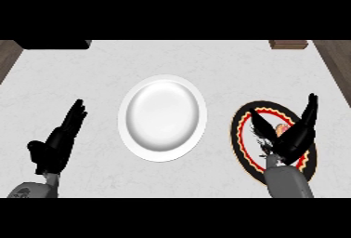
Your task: Pick the cupcake from the plate and place it in the plate
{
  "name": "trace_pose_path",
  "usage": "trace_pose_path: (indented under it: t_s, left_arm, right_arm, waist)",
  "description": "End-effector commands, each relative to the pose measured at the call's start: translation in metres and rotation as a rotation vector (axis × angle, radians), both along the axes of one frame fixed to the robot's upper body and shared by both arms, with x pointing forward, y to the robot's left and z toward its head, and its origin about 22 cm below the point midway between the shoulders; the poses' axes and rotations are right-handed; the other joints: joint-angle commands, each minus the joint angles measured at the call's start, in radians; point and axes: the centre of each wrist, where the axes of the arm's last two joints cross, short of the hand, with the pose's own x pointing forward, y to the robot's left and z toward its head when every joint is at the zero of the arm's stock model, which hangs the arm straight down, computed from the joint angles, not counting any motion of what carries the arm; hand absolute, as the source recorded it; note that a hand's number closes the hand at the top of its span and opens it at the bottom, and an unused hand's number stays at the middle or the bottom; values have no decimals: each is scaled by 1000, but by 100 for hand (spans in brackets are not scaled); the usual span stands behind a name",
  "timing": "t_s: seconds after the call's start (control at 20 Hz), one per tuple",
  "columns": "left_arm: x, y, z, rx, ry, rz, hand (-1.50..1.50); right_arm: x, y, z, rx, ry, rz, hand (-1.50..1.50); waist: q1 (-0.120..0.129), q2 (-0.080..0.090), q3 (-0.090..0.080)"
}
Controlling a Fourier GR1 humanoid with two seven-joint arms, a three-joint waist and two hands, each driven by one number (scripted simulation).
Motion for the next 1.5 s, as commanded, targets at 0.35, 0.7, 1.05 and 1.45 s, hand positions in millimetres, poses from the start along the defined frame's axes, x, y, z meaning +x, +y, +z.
trace_pose_path:
  t_s: [0.35, 0.7, 1.05, 1.45]
  left_arm:
    - [-4, 10, -3, 4, -9, 17, 0]
    - [4, 19, 4, 8, -5, 15, 0]
    - [0, 6, 0, -4, 2, 13, 0]
    - [3, 21, -5, -11, -4, -11, 0]
  right_arm:
    - [-15, -12, 14, 27, 541, -72, -150]
    - [-25, 13, 78, 133, 706, -68, -150]
    - [-18, 6, 91, 158, 842, -126, -150]
    - [-4, -9, 72, 215, 939, -108, -150]
  waist:
    - [-16, -6, -4]
    - [-10, -3, 1]
    - [0, 0, 3]
    - [4, 3, 3]
